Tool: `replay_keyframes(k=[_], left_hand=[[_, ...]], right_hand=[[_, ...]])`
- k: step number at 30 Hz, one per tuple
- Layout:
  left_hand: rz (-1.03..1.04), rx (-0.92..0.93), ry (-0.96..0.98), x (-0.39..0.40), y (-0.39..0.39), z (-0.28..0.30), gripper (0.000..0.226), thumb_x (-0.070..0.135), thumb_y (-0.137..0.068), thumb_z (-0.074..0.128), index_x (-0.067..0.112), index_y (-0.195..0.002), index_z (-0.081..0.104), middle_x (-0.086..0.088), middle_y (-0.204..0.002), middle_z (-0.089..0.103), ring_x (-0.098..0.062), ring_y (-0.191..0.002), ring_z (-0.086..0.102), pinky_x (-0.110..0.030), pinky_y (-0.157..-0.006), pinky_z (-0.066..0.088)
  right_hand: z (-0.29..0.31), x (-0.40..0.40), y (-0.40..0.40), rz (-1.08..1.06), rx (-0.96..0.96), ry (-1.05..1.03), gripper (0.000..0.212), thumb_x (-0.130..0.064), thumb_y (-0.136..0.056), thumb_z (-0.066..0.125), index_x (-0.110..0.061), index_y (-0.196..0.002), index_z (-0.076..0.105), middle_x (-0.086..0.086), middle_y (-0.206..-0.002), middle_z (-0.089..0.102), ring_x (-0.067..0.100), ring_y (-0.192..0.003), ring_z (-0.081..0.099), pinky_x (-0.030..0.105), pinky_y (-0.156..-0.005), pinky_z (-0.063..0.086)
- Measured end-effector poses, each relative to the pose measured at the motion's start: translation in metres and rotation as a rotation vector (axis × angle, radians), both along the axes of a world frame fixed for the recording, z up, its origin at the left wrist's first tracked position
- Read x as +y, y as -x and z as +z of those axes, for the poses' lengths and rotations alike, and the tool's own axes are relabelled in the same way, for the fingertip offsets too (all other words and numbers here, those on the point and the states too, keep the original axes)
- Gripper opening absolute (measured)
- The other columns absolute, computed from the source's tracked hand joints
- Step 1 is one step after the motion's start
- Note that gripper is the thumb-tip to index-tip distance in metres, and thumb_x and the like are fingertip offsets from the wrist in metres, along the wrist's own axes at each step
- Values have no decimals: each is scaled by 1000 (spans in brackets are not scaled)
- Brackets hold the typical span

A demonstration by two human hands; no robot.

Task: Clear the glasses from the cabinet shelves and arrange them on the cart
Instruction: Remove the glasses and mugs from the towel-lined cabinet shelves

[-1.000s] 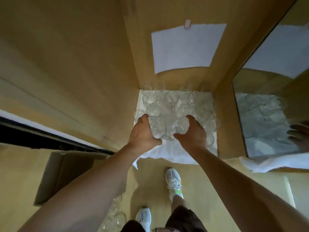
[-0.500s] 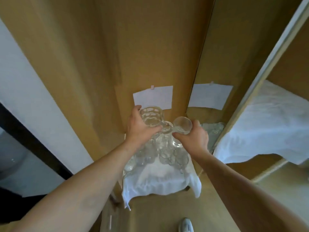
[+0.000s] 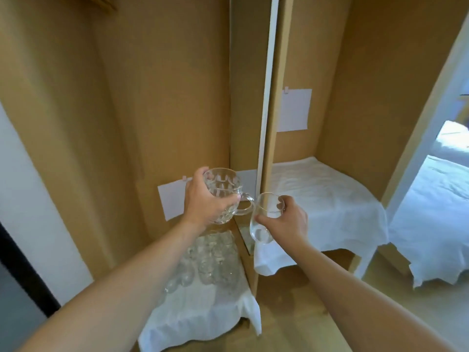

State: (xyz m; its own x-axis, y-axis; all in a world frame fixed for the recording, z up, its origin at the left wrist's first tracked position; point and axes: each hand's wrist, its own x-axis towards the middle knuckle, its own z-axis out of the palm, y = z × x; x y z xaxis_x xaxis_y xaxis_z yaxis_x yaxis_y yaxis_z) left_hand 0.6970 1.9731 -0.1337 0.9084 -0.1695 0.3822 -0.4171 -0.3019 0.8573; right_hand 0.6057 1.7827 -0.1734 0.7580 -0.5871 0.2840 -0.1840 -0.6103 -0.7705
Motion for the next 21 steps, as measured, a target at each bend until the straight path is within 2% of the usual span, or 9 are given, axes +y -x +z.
replay_keyframes(k=[2,4,7,9,11,14,21], left_hand=[[-17,-21,6,-30,25,8,105,56,-50,88,31,-139,39,10,-124,50,-17,-122,49,-39,-103,46],[-45,-32,17,-61,47,14,102,58,-48,86,34,-135,39,12,-121,51,-15,-118,50,-29,-94,46],[-75,-33,38,-101,75,21,106,60,-47,84,32,-139,39,9,-127,52,-10,-116,50,-14,-82,38],[-106,-34,51,-125,88,25,102,59,-49,86,33,-137,40,8,-132,52,-11,-119,50,-20,-90,43],[-129,-32,58,-142,95,27,96,57,-51,86,37,-133,39,10,-132,51,-13,-123,50,-29,-94,46],[-154,-27,68,-168,101,30,102,53,-55,87,33,-142,38,11,-132,51,-12,-121,50,-23,-89,42],[-188,-14,128,-220,79,27,102,44,-60,89,35,-144,33,9,-132,50,-13,-121,49,-28,-93,43]], right_hand=[[7,-29,28,-12,-8,7,81,-57,-66,81,-25,-133,51,-12,-107,55,17,-111,52,31,-85,42],[16,-58,52,-30,-15,5,83,-56,-66,82,-25,-135,51,-11,-111,58,17,-115,51,33,-90,44],[23,-98,82,-68,-35,-10,83,-55,-66,83,-25,-136,52,-11,-110,57,12,-106,45,33,-89,40],[27,-120,97,-106,-43,-12,84,-55,-66,84,-25,-136,52,-13,-107,54,10,-103,40,30,-86,35],[27,-138,107,-133,-42,-17,86,-57,-66,83,-24,-138,51,-14,-108,53,12,-107,45,31,-87,37],[27,-164,117,-170,-23,-40,88,-61,-65,80,-25,-139,50,-12,-114,57,18,-119,50,35,-91,42],[34,-207,104,-205,-9,-47,86,-65,-65,78,-27,-137,53,-9,-125,61,18,-121,54,38,-95,47]])
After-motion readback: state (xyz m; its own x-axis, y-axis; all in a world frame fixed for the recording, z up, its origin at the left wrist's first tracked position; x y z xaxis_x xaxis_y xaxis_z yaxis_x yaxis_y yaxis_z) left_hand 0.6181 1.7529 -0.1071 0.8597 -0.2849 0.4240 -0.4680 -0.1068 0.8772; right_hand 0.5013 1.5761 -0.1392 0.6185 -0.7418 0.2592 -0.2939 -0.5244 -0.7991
